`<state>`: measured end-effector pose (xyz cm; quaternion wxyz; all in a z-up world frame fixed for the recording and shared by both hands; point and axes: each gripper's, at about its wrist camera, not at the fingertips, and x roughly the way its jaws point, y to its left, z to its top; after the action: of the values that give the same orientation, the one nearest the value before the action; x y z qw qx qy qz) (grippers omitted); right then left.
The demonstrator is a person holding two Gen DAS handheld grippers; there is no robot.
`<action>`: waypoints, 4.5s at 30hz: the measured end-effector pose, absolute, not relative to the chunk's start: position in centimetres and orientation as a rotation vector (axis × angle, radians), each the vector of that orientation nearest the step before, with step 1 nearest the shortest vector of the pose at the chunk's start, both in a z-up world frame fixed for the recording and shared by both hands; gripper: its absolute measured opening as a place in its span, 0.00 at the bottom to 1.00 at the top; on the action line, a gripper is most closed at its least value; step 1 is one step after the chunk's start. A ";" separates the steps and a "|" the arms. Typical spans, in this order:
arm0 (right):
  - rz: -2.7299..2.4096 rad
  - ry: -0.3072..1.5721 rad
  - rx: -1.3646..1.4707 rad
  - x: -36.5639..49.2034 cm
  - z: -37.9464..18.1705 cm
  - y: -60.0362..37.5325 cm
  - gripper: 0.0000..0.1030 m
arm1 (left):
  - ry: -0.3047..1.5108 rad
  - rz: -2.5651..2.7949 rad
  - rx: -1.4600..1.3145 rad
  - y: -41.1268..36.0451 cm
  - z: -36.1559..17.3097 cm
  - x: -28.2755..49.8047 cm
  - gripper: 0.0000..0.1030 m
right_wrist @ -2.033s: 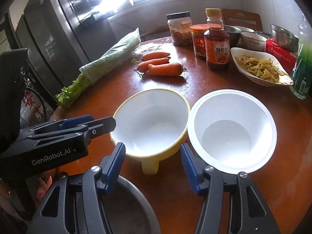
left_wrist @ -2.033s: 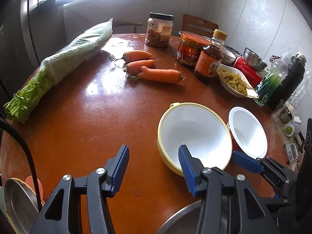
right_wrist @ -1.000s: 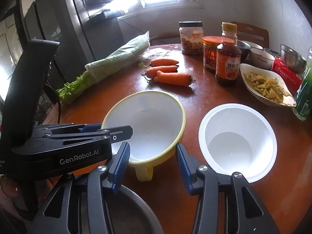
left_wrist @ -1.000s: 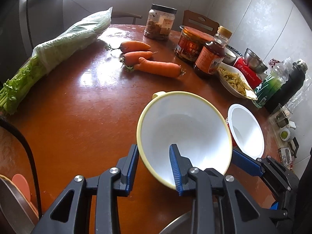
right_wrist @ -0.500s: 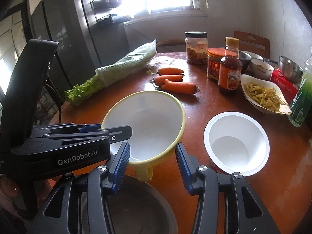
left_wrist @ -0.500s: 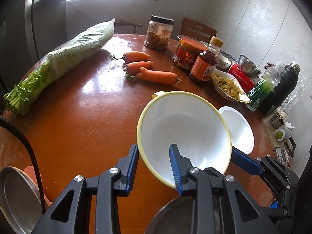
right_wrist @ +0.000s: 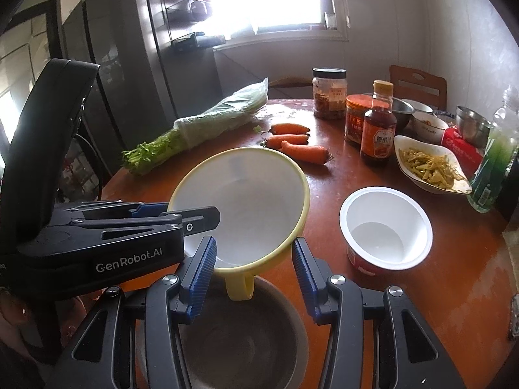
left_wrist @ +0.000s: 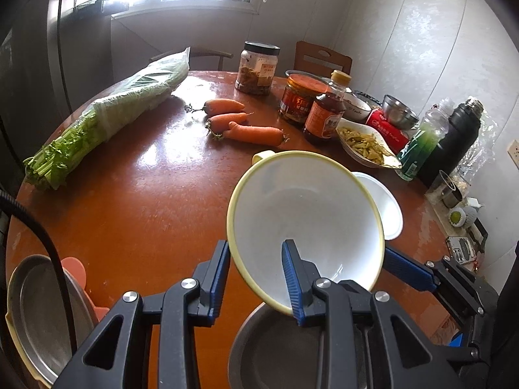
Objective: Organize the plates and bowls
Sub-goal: 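Lift the yellow bowl with the left gripper over the steel bowl, then lower the yellow bowl into the steel bowl and open the left gripper, then withdraw the left gripper and move it to the red-and-white bowl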
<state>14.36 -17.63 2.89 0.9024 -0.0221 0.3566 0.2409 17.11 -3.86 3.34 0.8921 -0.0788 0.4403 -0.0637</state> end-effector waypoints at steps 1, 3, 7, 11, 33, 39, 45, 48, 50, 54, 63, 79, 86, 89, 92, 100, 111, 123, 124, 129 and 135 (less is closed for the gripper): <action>0.497 0.734 -0.046 14.0 3.0 -17.7 0.49 | 0.910 -0.133 -0.161 -3.9 3.5 16.8 0.32; 0.496 0.727 -0.048 13.4 3.2 -17.7 0.49 | 0.905 -0.135 -0.158 -4.0 3.7 16.3 0.32; 0.495 0.713 -0.052 12.2 3.6 -17.9 0.49 | 0.887 -0.140 -0.157 -4.2 4.1 15.1 0.32; 0.495 0.703 -0.051 11.0 3.7 -18.2 0.49 | 0.880 -0.144 -0.154 -4.3 4.2 14.1 0.32; 0.508 0.731 -0.039 6.4 0.7 -19.5 0.49 | 0.918 -0.159 -0.116 -5.6 1.2 10.3 0.32; 0.508 0.741 -0.041 6.2 0.1 -19.8 0.49 | 0.931 -0.164 -0.108 -5.9 0.5 10.1 0.32; 0.506 0.755 -0.045 6.1 -0.3 -20.2 0.49 | 0.933 -0.168 -0.092 -6.3 0.1 9.9 0.32; 0.504 0.764 -0.047 6.2 -0.7 -20.2 0.49 | 0.925 -0.159 -0.066 -6.6 0.0 9.7 0.32; 0.505 0.769 -0.049 6.1 -0.9 -20.2 0.50 | 0.927 -0.160 -0.066 -6.5 -0.1 9.6 0.32; 0.508 0.779 -0.049 6.1 -1.3 -20.3 0.49 | 0.930 -0.166 -0.068 -6.5 -0.4 9.5 0.32; 0.504 0.773 -0.059 5.8 -1.5 -20.1 0.49 | 0.941 -0.169 -0.070 -6.4 -0.9 9.6 0.32; 0.488 0.763 -0.133 5.3 -1.4 -19.2 0.50 | 0.941 -0.171 -0.076 -6.4 -1.0 9.4 0.33; 0.463 0.756 -0.150 5.3 -1.3 -19.3 0.54 | 0.938 -0.166 -0.084 -6.3 -0.9 9.3 0.33; 0.458 0.760 -0.137 5.5 -1.4 -19.6 0.54 | 0.938 -0.172 -0.089 -6.3 -0.8 9.3 0.33; 0.458 0.761 -0.132 5.6 -1.4 -19.7 0.54 | 0.937 -0.171 -0.091 -6.2 -0.8 9.4 0.33; 0.447 0.765 -0.120 5.9 -1.4 -20.0 0.59 | 0.916 -0.169 -0.109 -5.7 0.0 9.3 0.35; 0.431 0.765 -0.096 6.7 -1.5 -21.0 0.65 | 0.884 -0.156 -0.093 -5.8 1.1 9.0 0.43; 0.394 0.768 -0.052 7.7 -1.6 -23.0 0.67 | 0.860 -0.162 -0.089 -6.5 1.9 9.9 0.45; 0.390 0.768 -0.047 7.8 -1.6 -23.1 0.67 | 0.859 -0.163 -0.086 -6.6 2.0 10.1 0.45; 0.377 0.766 -0.031 8.4 -1.2 -23.9 0.67 | 0.854 -0.163 -0.070 -7.2 2.4 10.9 0.45; 0.359 0.767 -0.026 9.1 -0.7 -24.6 0.67 | 0.867 -0.155 -0.065 -7.4 2.4 12.1 0.45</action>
<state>9.07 -24.56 -0.73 0.9115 -0.0125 0.3723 0.1743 12.13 -7.45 2.42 0.9041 -0.0315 0.4195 -0.0750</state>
